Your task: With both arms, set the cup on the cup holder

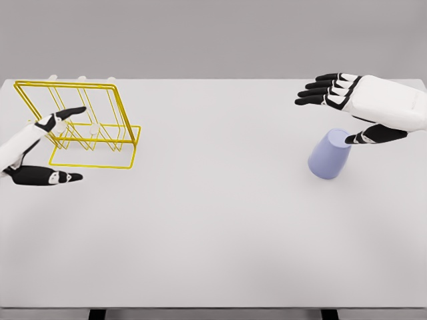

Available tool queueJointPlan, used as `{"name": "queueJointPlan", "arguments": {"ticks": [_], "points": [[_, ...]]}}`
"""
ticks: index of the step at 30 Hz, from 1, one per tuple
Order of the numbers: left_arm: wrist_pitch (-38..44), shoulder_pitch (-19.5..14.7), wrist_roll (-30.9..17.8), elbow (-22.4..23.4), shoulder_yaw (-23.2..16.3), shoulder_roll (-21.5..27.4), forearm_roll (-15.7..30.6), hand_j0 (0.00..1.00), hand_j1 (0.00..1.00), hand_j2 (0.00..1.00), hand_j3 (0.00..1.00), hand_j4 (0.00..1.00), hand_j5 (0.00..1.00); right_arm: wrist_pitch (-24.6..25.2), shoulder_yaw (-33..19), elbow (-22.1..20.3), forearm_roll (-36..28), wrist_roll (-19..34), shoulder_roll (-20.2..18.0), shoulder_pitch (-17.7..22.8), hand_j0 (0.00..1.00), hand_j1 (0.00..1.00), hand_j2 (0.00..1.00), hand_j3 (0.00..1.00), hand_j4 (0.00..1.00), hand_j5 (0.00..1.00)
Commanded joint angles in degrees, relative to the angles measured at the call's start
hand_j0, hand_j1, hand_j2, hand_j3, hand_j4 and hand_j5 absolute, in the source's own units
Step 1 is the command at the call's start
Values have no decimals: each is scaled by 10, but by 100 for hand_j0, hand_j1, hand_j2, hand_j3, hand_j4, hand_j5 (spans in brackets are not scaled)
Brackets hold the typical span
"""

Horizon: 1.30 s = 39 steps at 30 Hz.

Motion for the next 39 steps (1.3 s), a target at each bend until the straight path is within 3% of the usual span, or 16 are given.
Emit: {"name": "queueJointPlan", "arguments": {"ticks": [1,7,9,12,14,17,20,23,28,34,39], "points": [[0,1,0,1,4,0,4,100,100,100,100,100,100,2,-1,-1,-4,0,0,0,100,100,100,100,100,100],[0,4,0,1,4,0,4,100,100,100,100,100,100,2,-7,0,-3,0,-6,3,100,100,100,100,100,100],[0,4,0,1,4,0,4,100,100,100,100,100,100,2,-1,0,-5,0,-59,9,100,100,100,100,100,100],[0,9,0,0,5,1,4,100,100,100,100,100,100,2,-6,4,-6,0,-93,9,100,100,100,100,100,100],[0,11,1,1,5,1,4,100,100,100,100,100,100,2,28,6,-7,0,-152,11,100,100,100,100,100,100],[0,11,1,2,5,1,4,100,100,100,100,100,100,2,46,42,25,0,-159,-7,100,100,100,100,100,100],[0,14,0,2,14,1,3,100,100,100,100,100,100,2,128,72,97,0,-149,-58,100,100,100,100,100,100],[0,16,3,2,15,0,2,100,100,100,100,100,100,2,137,111,155,0,-78,-91,100,100,100,100,100,100],[0,16,3,7,15,0,4,100,100,100,100,100,100,2,196,131,156,0,-34,-122,100,100,100,100,100,100],[0,16,3,7,15,0,4,100,100,100,100,100,100,2,223,135,156,0,-32,-129,100,100,100,100,100,100],[0,16,3,7,15,0,4,100,100,100,100,100,100,2,237,195,177,0,5,-153,100,100,100,100,100,100]]}}
